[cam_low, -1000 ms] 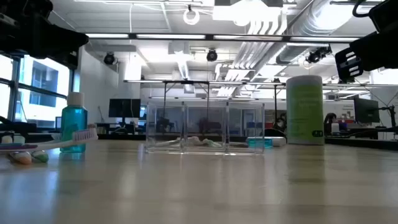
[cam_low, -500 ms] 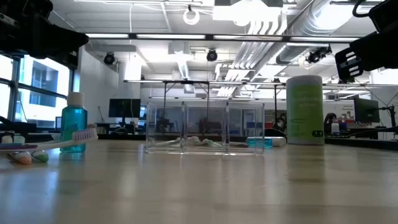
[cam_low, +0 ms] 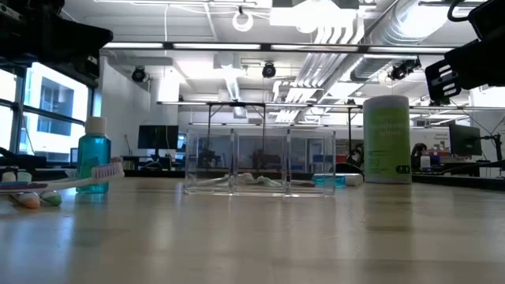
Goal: Pick & Place toothbrushing station
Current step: Put the mouthwash into the center of the transparent organizer
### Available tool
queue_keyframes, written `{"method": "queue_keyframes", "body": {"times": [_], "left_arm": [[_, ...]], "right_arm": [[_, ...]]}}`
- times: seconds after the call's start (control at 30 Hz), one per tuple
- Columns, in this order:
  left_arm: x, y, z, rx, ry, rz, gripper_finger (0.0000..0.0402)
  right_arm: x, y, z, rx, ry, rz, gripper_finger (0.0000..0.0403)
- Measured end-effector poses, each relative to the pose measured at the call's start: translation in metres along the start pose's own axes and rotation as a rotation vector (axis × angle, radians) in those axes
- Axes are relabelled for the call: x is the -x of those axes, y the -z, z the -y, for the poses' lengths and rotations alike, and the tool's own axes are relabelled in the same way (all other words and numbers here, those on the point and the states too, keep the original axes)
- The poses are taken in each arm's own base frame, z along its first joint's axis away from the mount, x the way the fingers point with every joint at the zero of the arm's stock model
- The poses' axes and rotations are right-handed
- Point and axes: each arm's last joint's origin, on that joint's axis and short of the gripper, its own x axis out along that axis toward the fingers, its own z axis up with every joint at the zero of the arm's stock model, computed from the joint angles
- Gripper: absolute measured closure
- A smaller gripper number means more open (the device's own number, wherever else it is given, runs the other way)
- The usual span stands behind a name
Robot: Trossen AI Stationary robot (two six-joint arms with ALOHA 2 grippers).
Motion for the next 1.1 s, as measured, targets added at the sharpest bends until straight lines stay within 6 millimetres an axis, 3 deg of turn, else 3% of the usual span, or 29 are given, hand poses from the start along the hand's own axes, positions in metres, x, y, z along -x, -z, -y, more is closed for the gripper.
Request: {"method": "queue_keyframes", "body": {"times": [0.17,0.5,0.7,0.87,1.1], "left_arm": [[0.0,-0.01,0.0,0.106,0.026,0.094,0.0399],[-0.016,-0.05,0.009,-0.047,0.057,0.241,0.0381],[-0.058,-0.091,0.025,-0.111,-0.065,0.128,0.0302],[-0.101,-0.12,0.048,-0.062,-0.199,-0.069,0.0229],[-0.123,-0.138,0.069,0.097,-0.268,-0.4,0.0203]], "right_arm": [[0.0,-0.001,-0.001,-0.001,-0.025,0.009,0.04],[0.0,0.001,-0.003,-0.047,-0.103,-0.023,0.04],[0.0,0.001,-0.003,-0.125,-0.103,-0.028,0.04],[0.0,0.001,-0.003,-0.161,-0.102,-0.03,0.04],[0.0,0.001,-0.003,-0.154,-0.102,-0.029,0.04]]}}
